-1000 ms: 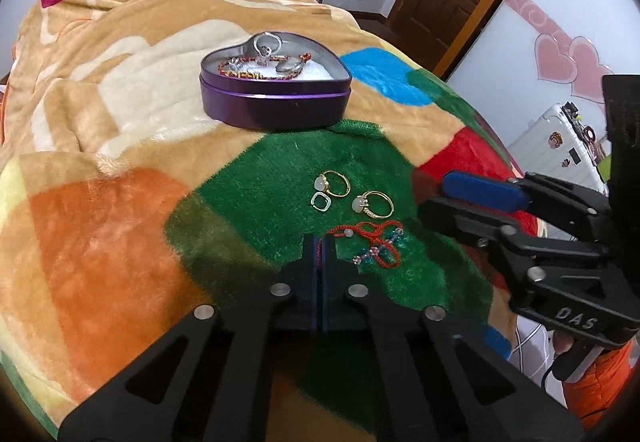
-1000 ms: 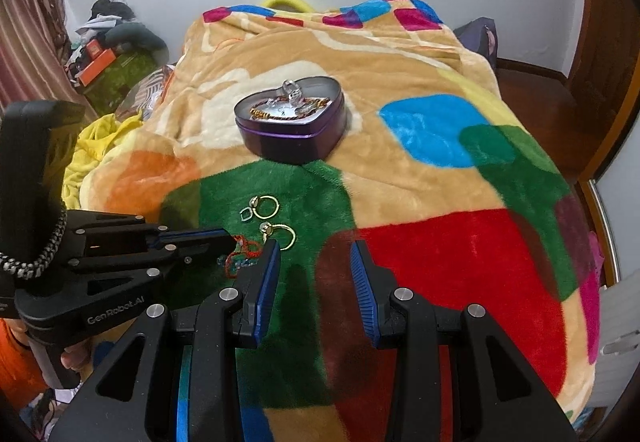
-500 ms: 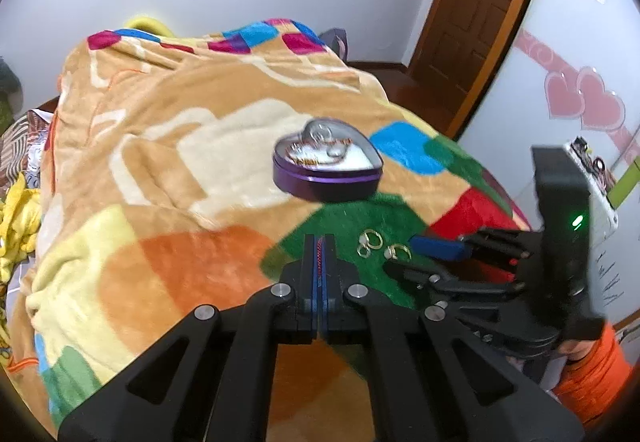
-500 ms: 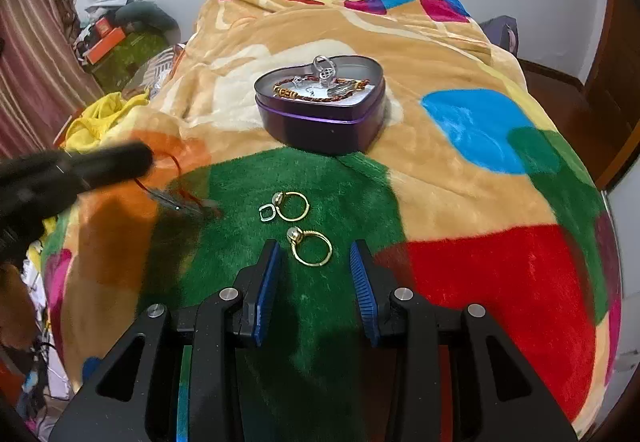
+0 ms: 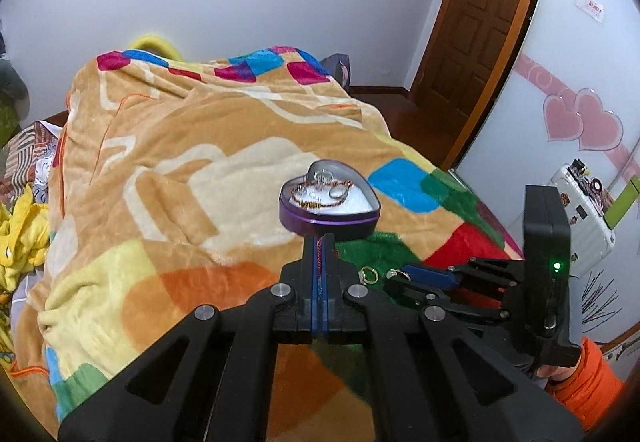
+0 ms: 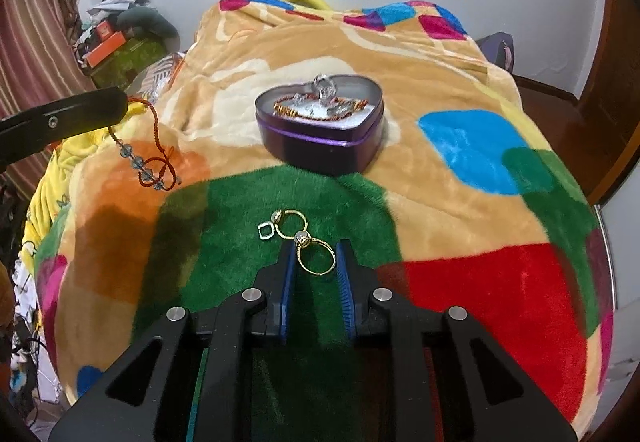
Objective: Organize jewelry
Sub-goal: 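Lower the beaded bracelet and gold ring into the heart tin and release both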
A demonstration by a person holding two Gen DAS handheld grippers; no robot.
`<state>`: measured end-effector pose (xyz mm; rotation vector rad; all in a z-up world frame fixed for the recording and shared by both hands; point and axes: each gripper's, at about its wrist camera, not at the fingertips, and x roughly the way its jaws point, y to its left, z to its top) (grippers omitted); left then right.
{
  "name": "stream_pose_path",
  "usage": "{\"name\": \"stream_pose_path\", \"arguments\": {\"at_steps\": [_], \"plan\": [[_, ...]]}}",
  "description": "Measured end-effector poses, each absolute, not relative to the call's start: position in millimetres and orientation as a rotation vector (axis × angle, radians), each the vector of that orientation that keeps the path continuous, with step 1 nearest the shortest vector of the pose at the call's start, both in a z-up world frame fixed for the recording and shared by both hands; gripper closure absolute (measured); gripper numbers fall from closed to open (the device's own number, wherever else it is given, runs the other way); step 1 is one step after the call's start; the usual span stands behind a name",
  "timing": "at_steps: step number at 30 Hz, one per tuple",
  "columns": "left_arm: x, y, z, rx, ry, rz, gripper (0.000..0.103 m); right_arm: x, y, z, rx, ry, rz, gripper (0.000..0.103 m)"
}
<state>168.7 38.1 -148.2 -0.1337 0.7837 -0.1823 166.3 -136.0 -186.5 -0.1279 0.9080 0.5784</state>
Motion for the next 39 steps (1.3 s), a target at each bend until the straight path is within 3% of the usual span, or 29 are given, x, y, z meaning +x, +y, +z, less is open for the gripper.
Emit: {"name": "stream_pose_path", "arguments": {"at_steps": [23, 39], "plan": [[210.6, 24.8, -111.8, -0.121, 0.681, -0.220, 0.103, 187.5, -148.2, -109.2, -0.046, 0.660, 0.566, 0.085], [250.3, 24.9, -140.4, -0.126, 0.739, -0.236, 0.103, 219.5, -125.4, -141.1, -0.060, 0.735, 0.609, 0.085]]}}
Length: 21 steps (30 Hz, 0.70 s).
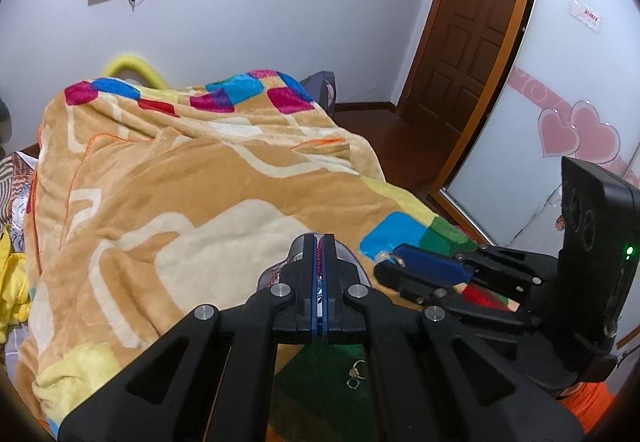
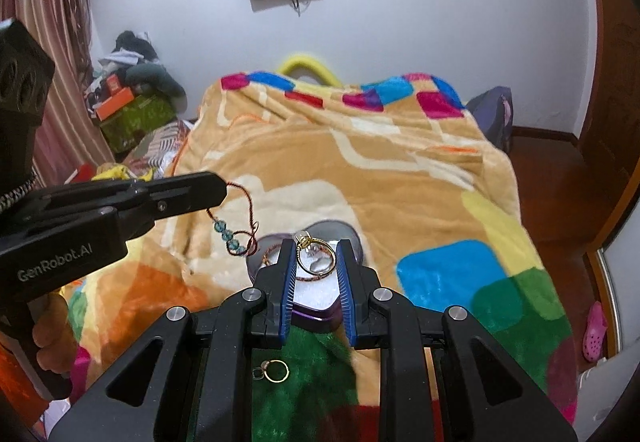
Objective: Organize jewelry
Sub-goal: 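Lower the beaded bracelet and gold ring into the heart tin and release both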
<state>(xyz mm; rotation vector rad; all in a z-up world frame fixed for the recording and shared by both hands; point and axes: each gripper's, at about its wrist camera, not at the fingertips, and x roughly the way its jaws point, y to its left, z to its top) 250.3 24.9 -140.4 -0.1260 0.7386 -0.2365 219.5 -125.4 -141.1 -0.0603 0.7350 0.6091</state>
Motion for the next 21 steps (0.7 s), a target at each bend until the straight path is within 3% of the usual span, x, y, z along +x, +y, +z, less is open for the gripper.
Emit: {"name": "stream_pose_path", "arguments": {"at_steps": [21], "plan": [[276.2, 31.1, -189.4, -0.141, 0.880, -0.249, 0.103, 237.0, -109.8, -168.7, -0.109, 0.837, 0.632, 0.084]]}}
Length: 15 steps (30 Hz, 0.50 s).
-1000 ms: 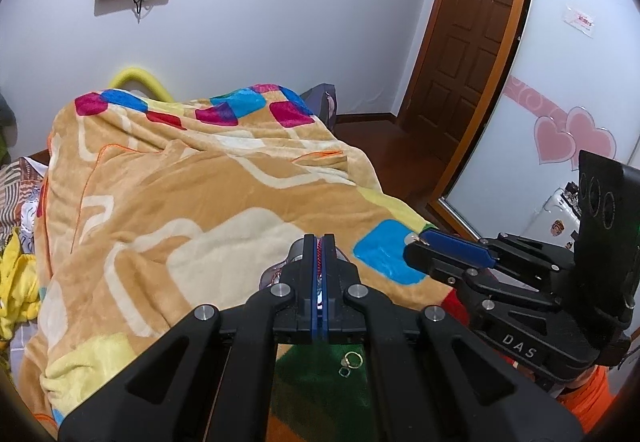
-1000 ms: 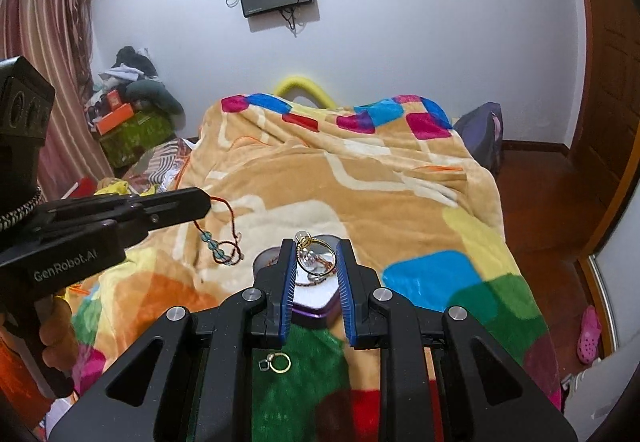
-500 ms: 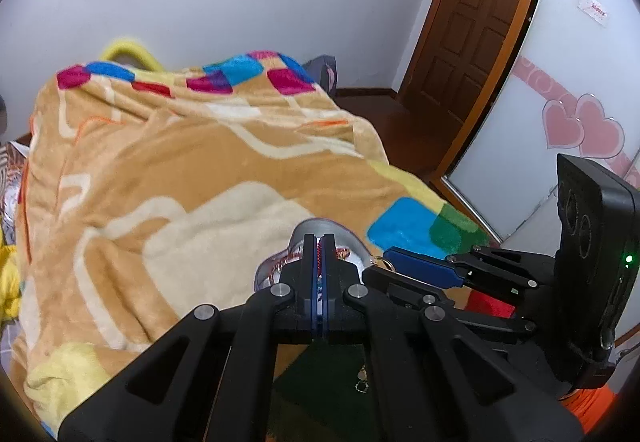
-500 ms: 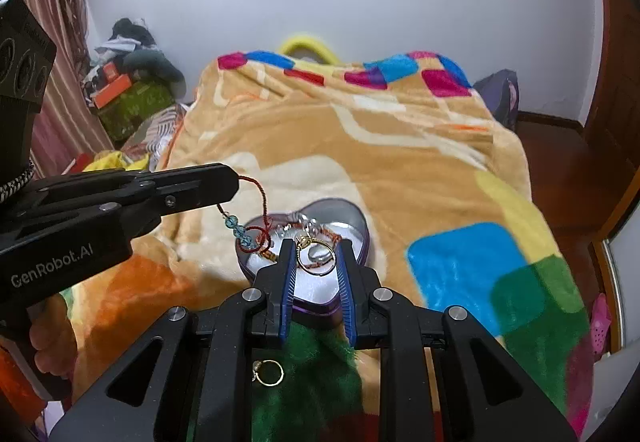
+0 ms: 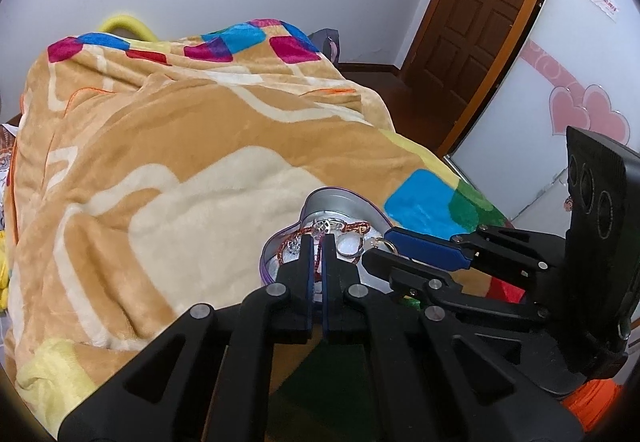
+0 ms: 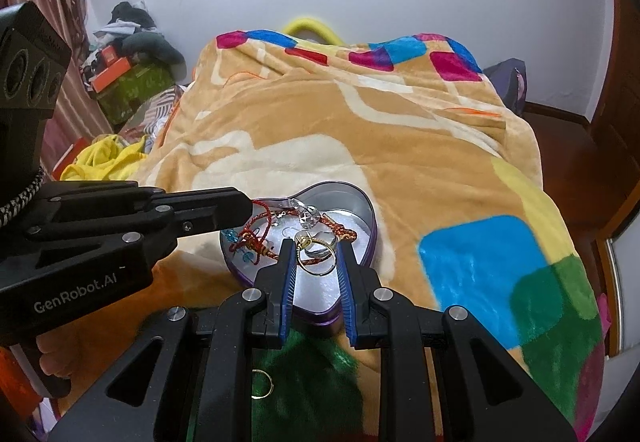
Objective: Organize jewelry
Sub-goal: 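Lower the beaded bracelet and gold ring into the heart tin and release both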
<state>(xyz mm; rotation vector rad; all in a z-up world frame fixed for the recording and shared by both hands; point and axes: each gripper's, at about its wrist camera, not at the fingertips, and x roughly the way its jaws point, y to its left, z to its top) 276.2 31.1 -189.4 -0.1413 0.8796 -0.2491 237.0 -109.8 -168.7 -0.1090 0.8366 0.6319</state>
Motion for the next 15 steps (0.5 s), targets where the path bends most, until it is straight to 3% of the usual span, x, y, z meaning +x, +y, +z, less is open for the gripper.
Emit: {"name": "stream_pose_path", "arguments": {"at_steps": [8, 12, 15], "plan": [[269.3, 31.6, -181.3, -0.119, 0.868, -0.238, 0.100, 235.8, -104.9, -168.2, -0.138, 0.856, 0.628, 0.084], [264.3, 36.1, -173.7, -0.128, 0.855, -0.234, 0.092, 233.0, -104.9, -165.0, -0.148, 0.858, 0.621, 0.083], [259.0, 38.1, -166.8, -0.131, 0.845, -0.227, 0.087, 230.0, -106.7, -160.0, -0.148, 0.847, 0.610, 0.076]]}}
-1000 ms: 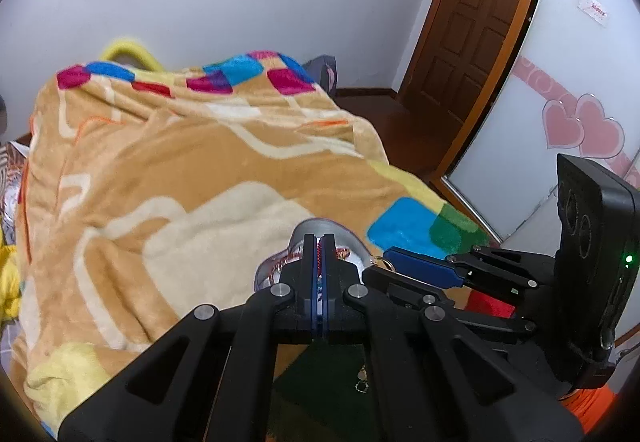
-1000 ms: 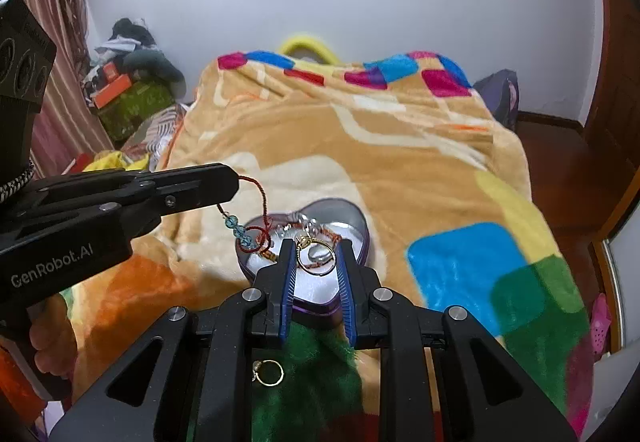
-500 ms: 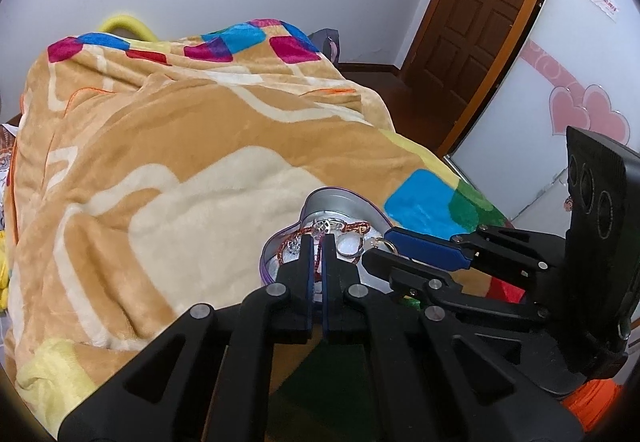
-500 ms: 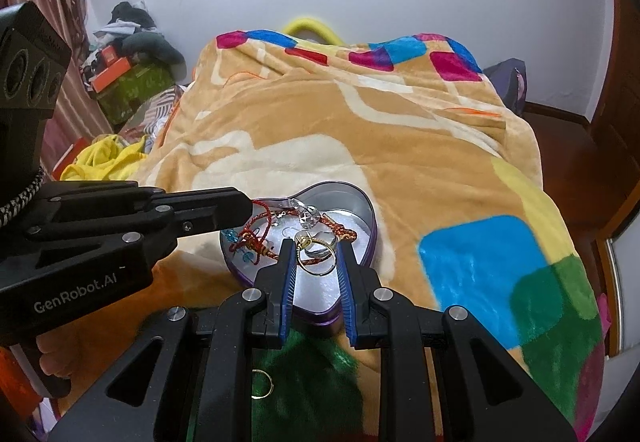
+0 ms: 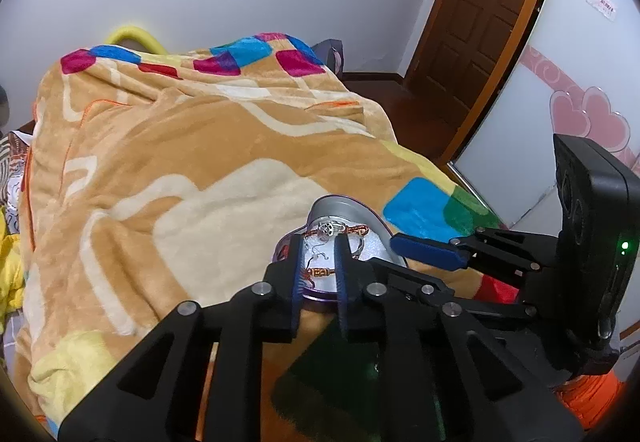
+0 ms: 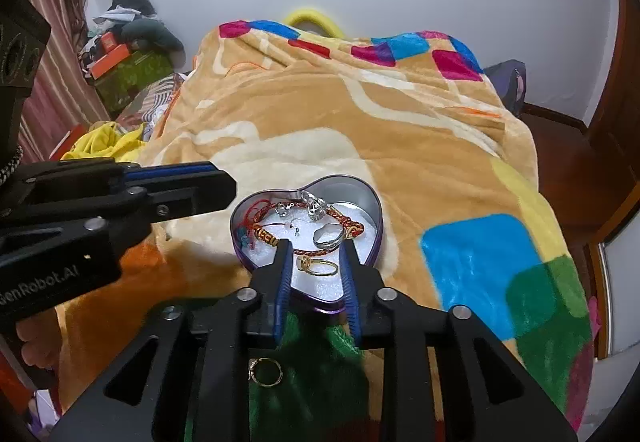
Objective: Organize jewelry
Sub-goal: 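Lower the beaded bracelet and gold ring into the heart tin and release both, then grasp a small square silver earring with the left gripper while the right grasps a gold ring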
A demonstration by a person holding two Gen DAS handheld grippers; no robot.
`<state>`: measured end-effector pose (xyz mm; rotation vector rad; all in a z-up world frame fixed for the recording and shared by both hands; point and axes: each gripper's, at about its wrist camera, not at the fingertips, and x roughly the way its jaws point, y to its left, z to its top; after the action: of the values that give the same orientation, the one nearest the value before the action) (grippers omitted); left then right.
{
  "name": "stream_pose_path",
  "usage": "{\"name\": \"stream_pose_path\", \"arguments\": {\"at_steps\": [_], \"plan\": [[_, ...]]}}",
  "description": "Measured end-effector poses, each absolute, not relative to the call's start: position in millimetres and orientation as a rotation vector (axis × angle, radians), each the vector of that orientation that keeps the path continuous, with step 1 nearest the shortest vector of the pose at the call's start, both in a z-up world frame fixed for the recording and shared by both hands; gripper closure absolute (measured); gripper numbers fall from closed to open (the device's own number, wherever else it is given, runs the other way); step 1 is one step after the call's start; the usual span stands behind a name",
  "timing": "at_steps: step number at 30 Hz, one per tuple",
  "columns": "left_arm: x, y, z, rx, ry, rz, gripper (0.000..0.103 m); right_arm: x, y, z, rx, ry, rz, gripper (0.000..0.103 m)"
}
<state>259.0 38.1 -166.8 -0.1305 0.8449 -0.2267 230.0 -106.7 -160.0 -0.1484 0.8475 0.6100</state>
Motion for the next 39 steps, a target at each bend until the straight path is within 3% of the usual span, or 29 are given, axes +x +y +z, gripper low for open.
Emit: {"name": "stream_pose_path", "arguments": {"at_steps": [3, 13, 35, 39], "plan": [[252.2, 39.9, -159.2, -0.131, 0.834, -0.221, 0.081, 226.4, -110.0, -153.4, -0.145, 0.830, 0.601, 0.070], [224.4, 35.7, -141.0, -0.100, 0.816, -0.211, 0.068, 207.3, -126.7, -128.4, -0.138, 0.779, 0.570, 0.069], [196.5, -10.2, -215.6, -0.043, 1.034, -0.292, 0.068, 175.3, -161.7, -155.9, -0.102, 0.865, 0.521, 0.069], [199.9, -15.6, -226.2, -0.040, 1.053, -0.297, 0.080, 174.3, -166.1, -163.5, -0.092, 0.893, 0.516, 0.069]]}}
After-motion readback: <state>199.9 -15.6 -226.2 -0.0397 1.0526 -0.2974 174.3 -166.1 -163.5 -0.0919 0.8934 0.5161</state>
